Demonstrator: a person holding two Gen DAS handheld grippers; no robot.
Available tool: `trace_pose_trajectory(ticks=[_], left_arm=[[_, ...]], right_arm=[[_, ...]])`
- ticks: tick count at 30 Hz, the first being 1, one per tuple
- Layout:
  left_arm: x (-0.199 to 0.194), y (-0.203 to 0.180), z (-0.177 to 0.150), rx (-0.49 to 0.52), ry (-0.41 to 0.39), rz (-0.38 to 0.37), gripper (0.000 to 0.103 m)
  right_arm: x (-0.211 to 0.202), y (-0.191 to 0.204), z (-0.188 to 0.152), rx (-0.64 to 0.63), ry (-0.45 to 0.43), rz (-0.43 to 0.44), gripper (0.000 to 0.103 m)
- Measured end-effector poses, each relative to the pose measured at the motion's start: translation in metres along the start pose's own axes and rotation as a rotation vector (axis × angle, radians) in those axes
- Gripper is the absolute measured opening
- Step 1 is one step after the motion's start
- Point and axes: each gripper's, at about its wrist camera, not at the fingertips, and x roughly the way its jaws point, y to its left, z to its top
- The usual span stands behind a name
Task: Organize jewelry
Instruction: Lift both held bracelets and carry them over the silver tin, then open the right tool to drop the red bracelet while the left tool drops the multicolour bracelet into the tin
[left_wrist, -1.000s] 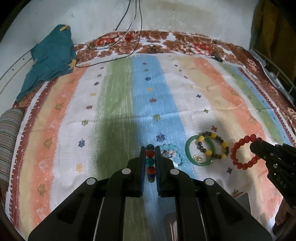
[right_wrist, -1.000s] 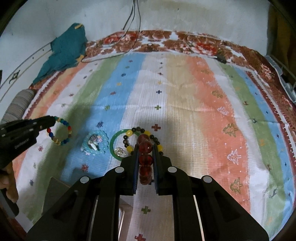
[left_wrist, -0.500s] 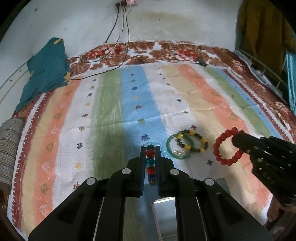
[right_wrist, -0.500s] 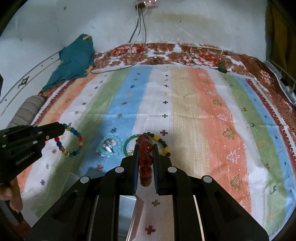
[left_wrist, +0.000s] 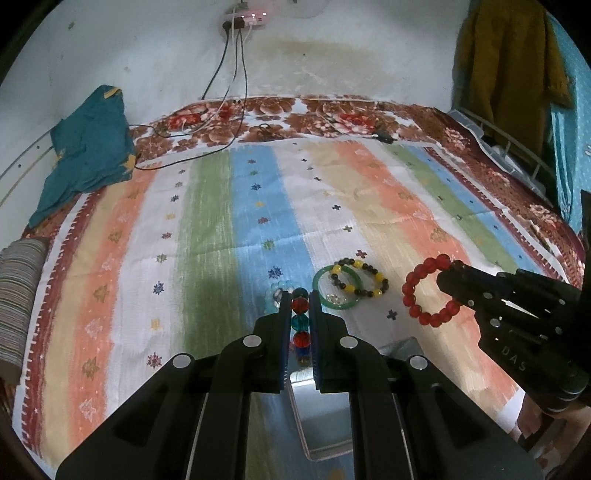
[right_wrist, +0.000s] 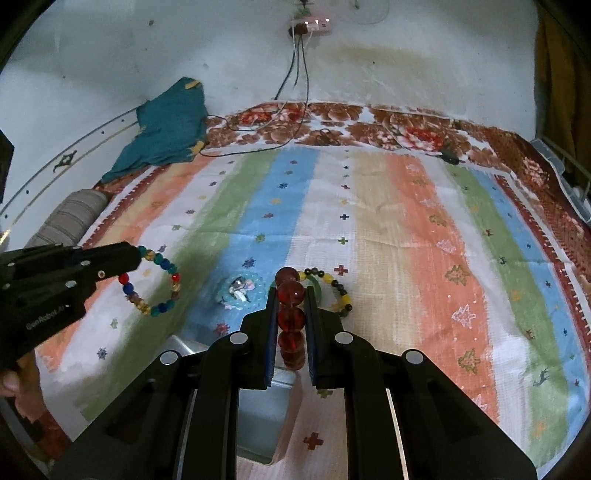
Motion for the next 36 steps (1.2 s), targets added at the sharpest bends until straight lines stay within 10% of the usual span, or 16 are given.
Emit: trace_pose_trajectory(ticks=[28, 36], left_arm=[[-0.034, -0.022, -0.040, -0.011, 0.030, -0.106, 0.009], [-0.033, -0.011, -0.039, -0.041, 0.020, -0.021, 0.040]], right_arm=[[-0.027, 0.025, -0.044, -0.018, 0.079, 0.107, 0.014], [-0.027, 0.010, -0.044, 0.011, 0.069, 0.051, 0.032]])
